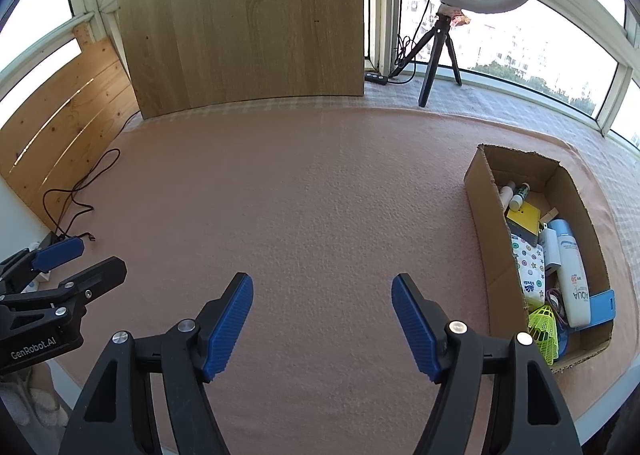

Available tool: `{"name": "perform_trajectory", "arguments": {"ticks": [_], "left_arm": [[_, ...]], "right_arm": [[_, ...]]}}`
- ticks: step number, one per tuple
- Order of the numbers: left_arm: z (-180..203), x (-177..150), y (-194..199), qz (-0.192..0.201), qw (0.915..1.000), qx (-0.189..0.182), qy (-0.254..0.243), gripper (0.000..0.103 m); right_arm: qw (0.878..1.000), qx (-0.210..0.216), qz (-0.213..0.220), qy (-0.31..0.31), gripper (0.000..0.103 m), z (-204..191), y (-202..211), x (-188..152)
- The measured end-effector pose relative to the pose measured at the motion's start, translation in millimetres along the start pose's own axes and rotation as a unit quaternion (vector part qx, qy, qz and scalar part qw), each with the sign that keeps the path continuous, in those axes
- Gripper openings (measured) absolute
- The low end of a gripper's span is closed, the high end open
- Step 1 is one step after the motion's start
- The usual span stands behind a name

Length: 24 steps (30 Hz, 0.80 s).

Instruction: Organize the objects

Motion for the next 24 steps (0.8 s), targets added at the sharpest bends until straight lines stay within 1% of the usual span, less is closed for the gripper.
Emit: {"name": "perform_trajectory", "arguments": {"ticks": [24], "left_arm": [[-3.4,6.1,-8.1,-0.005,1.0,-0.002,0.0,0.084]], "right_arm": [[1.0,-0.005,-0.003,0.0,0.07,2.2,-4.8,1.6]]}}
Point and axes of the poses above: each gripper's, at about its wrist camera, not at the fingertips, and y roughly against the way its jaws point, z to its right, x to its top, the point moved 6 cm from there along -y, roughly the way its jaws point, and after that the axes turned 3 degrees about y, right-handed, at the moved point
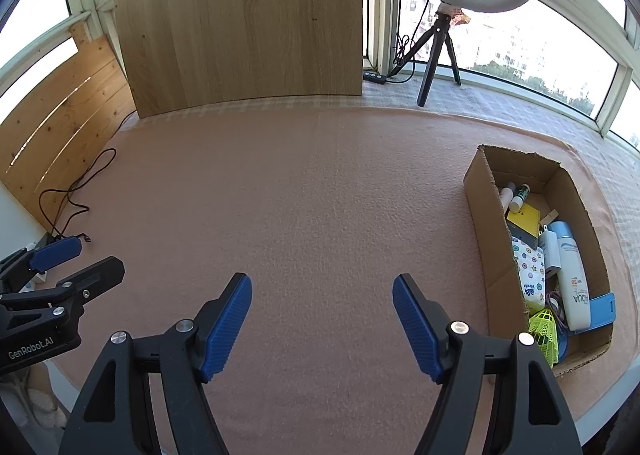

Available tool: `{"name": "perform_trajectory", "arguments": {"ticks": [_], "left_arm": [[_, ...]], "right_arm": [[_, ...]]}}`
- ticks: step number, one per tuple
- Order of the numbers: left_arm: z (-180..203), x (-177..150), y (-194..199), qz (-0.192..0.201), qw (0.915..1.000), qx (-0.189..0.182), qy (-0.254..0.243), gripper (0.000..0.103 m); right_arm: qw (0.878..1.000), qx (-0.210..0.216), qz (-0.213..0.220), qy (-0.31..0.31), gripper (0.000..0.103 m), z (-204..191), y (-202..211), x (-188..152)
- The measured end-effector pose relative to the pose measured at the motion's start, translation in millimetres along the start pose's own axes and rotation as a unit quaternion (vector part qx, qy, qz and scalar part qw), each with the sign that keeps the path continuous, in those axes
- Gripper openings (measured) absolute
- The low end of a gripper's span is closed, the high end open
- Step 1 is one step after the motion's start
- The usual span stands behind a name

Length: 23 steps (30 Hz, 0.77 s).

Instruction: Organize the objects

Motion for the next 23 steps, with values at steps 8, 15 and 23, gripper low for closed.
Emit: {"name": "perform_trajectory", "arguments": {"ticks": [8,15,23], "left_arm": [[1,2,-5,-0.003,1.0,-0.001,0.001,0.084],[2,4,-13,-0.008,1.0,-0.001,0.001,0.084],[-1,4,-31,-0.02,0.9998,0.001,-0.001,0.084]], "right_arm": [[1.0,-0.001,-0.004,0.0,0.07,3,-6,1],[1.0,0.0,-0.01,-0.003,0.07,5,-12,2],[1.0,0.001,-0.018,-0.005,0.07,6,-25,1]]}}
Point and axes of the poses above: each gripper's, at about its wrist camera, not at the fingertips, and y roughly against the way its jaws point, z to its right, x to its top, the point moved 6 cm from there along -y, roughly the way its jaws point, and after that the axes turned 3 degrees about y, right-handed, at the moved point
